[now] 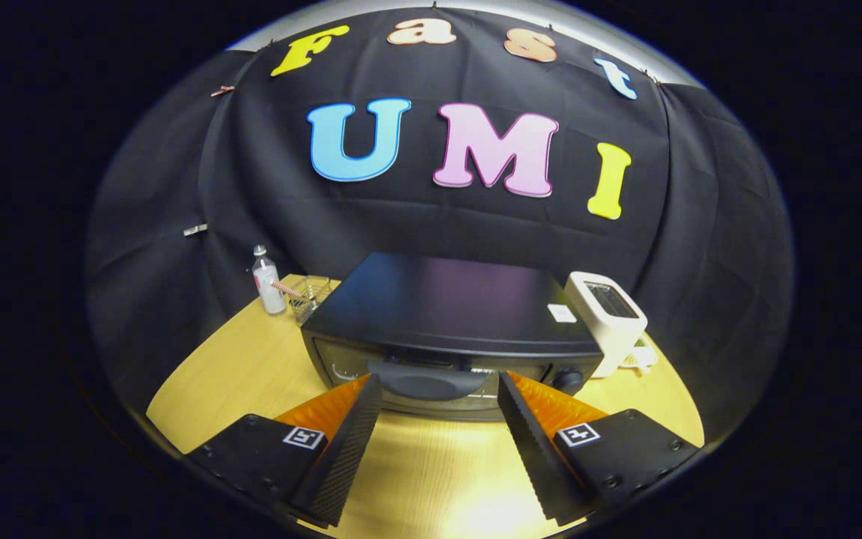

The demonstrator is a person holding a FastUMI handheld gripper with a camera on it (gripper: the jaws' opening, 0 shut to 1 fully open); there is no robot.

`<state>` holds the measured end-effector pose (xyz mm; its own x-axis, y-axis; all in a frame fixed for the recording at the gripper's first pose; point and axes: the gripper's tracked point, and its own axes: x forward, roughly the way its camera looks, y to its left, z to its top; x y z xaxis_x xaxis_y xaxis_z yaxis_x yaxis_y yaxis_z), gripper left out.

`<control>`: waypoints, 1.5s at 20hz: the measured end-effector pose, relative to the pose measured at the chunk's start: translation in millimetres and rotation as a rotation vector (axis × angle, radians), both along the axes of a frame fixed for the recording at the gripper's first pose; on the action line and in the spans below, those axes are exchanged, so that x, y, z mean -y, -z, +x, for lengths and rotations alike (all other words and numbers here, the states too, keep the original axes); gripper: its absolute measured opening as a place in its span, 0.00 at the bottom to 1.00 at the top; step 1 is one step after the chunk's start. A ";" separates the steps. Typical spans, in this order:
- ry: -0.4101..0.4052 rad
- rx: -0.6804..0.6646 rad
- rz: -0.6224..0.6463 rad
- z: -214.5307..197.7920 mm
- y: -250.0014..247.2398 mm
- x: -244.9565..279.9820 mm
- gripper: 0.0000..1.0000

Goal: Open the toaster oven, put the food inside, and close the toaster oven door.

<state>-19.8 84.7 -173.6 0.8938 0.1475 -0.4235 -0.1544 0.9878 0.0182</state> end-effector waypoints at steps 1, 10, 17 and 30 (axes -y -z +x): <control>-0.001 0.027 0.002 1.0 -11.7 3.6 0.96; -0.005 0.280 -0.042 -1.7 -106.3 35.5 0.98; 0.041 0.397 0.030 -22.7 -160.2 51.5 0.97; 0.112 0.442 0.102 -36.8 -193.9 82.4 0.97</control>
